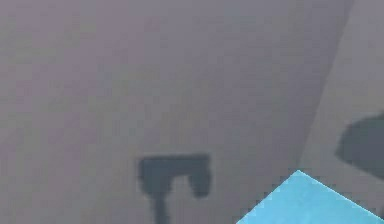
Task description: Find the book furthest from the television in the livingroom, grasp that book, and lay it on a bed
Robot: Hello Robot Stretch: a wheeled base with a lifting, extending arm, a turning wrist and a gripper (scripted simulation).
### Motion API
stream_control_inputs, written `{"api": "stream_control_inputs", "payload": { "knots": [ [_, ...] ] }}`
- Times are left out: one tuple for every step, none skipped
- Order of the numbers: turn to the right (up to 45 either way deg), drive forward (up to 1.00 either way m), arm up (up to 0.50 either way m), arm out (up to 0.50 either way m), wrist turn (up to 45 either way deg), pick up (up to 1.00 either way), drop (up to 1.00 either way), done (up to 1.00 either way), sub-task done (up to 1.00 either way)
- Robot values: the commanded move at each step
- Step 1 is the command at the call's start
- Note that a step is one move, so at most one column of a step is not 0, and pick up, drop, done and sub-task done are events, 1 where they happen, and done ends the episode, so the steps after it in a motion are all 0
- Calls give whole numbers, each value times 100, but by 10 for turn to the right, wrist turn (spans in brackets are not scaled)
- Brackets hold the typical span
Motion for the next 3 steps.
{"api": "stream_control_inputs", "payload": {
  "knots": [
    [-450,0,0,0,0,0,0,0,0],
    [-450,0,0,0,0,0,0,0,0],
    [-390,0,0,0,0,0,0,0,0]
  ]
}}
